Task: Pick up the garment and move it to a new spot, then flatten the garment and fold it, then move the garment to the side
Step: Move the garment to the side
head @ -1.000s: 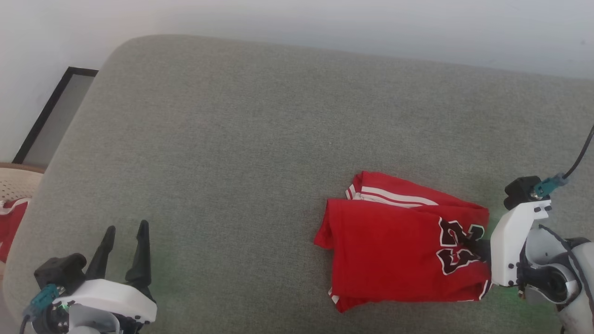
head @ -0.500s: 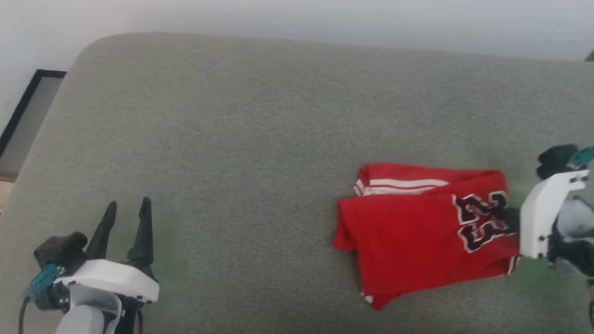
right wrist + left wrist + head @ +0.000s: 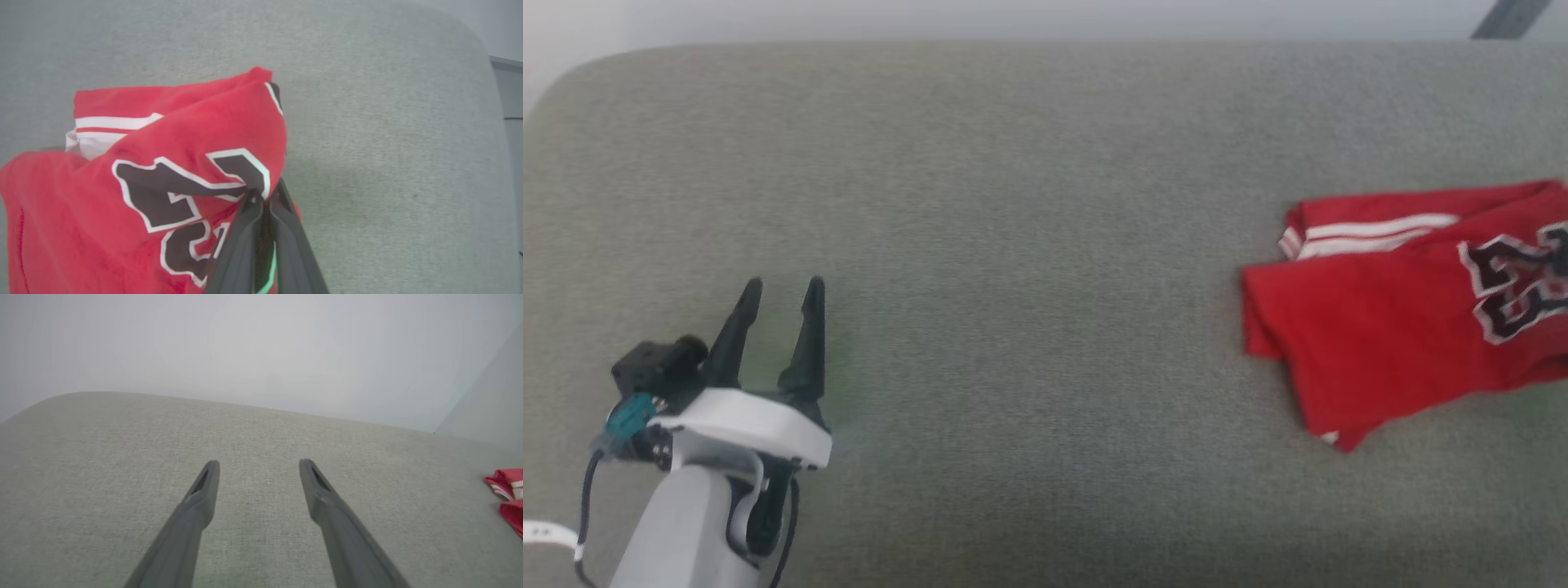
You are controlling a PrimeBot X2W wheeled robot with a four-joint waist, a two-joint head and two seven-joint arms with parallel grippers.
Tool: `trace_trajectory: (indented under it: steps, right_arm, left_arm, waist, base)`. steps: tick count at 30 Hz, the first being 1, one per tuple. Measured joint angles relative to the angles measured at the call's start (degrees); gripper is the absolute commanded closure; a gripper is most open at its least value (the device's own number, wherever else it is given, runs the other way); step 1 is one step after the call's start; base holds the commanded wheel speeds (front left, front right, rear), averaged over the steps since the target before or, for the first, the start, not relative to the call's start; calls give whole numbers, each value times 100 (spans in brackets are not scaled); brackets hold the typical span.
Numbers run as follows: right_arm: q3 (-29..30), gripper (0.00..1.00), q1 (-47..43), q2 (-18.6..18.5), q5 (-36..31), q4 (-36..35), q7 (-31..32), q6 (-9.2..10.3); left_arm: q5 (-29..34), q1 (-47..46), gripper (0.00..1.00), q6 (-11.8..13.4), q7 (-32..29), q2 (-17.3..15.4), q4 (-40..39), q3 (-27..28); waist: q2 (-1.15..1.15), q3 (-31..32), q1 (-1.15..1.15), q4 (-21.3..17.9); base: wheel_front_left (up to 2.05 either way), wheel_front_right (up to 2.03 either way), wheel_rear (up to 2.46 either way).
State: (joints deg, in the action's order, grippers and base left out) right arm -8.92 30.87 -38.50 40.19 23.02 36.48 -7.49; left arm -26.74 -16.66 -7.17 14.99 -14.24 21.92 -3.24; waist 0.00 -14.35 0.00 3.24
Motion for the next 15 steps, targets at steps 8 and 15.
trace_trajectory:
  steps: [8,15]
  right_arm:
    - [111,100,730,-379,-257,681,-723,0]
    - [5,100,1327,-621,-517,1313,-1310,0]
  left_arm:
    - [129,-592,0,-16,0,5,22,-341]
    - [125,-1041,0,-16,0,-67,-7,-714]
  waist:
    - [0,-388,0,-420]
    - [0,-744,0,-701]
  base:
    - [0,0,0]
    - [0,0,0]
